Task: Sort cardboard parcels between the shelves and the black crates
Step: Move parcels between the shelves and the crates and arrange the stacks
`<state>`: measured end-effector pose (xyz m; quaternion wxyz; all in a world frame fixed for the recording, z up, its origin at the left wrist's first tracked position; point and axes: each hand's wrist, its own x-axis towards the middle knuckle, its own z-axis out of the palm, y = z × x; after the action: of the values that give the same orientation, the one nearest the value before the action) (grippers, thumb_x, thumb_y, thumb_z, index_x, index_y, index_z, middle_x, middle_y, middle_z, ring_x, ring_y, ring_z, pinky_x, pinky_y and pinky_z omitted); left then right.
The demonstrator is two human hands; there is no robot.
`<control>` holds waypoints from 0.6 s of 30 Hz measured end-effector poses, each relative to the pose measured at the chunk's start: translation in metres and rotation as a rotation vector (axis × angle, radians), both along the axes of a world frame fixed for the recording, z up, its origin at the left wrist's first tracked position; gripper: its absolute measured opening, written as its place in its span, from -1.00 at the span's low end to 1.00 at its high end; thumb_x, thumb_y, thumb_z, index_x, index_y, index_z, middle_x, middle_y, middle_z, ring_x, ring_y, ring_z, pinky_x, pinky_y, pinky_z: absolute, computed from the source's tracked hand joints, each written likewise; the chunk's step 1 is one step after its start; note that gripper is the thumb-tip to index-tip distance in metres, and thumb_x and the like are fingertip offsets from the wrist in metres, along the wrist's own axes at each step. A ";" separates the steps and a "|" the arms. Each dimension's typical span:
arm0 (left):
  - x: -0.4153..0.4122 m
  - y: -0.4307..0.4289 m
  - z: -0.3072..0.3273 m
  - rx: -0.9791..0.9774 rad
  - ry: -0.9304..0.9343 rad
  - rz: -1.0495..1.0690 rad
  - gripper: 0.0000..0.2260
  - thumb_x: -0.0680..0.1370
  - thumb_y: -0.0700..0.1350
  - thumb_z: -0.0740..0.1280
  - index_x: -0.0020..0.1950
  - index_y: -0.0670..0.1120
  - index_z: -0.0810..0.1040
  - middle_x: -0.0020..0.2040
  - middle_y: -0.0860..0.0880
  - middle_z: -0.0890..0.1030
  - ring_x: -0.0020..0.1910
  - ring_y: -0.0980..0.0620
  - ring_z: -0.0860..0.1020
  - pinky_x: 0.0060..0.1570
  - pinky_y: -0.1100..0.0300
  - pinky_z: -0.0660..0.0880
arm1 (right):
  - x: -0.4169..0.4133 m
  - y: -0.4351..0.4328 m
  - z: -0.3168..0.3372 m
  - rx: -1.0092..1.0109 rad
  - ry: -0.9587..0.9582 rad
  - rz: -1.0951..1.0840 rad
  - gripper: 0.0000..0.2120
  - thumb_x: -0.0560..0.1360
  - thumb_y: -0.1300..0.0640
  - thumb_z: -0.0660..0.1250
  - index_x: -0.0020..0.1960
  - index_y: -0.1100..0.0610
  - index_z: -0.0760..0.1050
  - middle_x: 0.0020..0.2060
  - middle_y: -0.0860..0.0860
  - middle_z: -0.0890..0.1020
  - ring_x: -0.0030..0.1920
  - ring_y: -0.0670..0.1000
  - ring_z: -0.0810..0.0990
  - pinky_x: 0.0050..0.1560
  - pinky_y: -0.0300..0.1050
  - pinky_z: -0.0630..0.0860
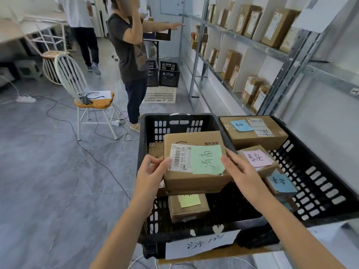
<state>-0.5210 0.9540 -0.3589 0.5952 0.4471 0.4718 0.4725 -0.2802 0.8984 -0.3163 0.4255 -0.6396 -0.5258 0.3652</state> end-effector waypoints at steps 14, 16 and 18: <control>-0.018 -0.018 -0.013 -0.007 0.618 -0.056 -0.67 0.57 0.18 0.33 0.23 0.05 0.41 -0.15 0.07 0.62 -0.29 0.29 0.60 -0.52 0.43 0.38 | -0.017 -0.006 -0.053 -0.320 -0.018 0.098 -0.52 0.53 -0.12 0.37 0.38 -0.14 0.27 0.13 -0.19 0.55 0.08 -0.17 0.62 -0.08 -0.30 0.59; -0.017 -0.020 -0.011 0.009 0.763 -0.159 -0.61 0.62 0.18 0.23 0.42 0.16 0.26 -0.12 0.08 0.62 -0.26 0.18 0.60 -0.48 0.36 0.39 | -0.019 -0.009 -0.058 -0.335 -0.035 0.143 -0.49 0.54 -0.12 0.37 0.42 -0.18 0.27 0.18 -0.17 0.54 0.13 -0.17 0.59 -0.03 -0.32 0.58; -0.014 -0.021 -0.010 0.002 0.893 -0.243 -0.54 0.66 0.13 0.15 0.53 0.19 0.09 -0.06 0.09 0.57 -0.20 0.15 0.56 -0.40 0.27 0.39 | -0.021 -0.009 -0.060 -0.350 -0.069 0.180 -0.54 0.53 -0.13 0.37 0.35 -0.30 0.26 0.25 -0.15 0.50 0.18 -0.16 0.55 -0.03 -0.35 0.55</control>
<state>-0.5354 0.9333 -0.3689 0.3844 0.6593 0.6258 0.1611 -0.3015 0.8889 -0.3764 0.2551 -0.6663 -0.5235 0.4657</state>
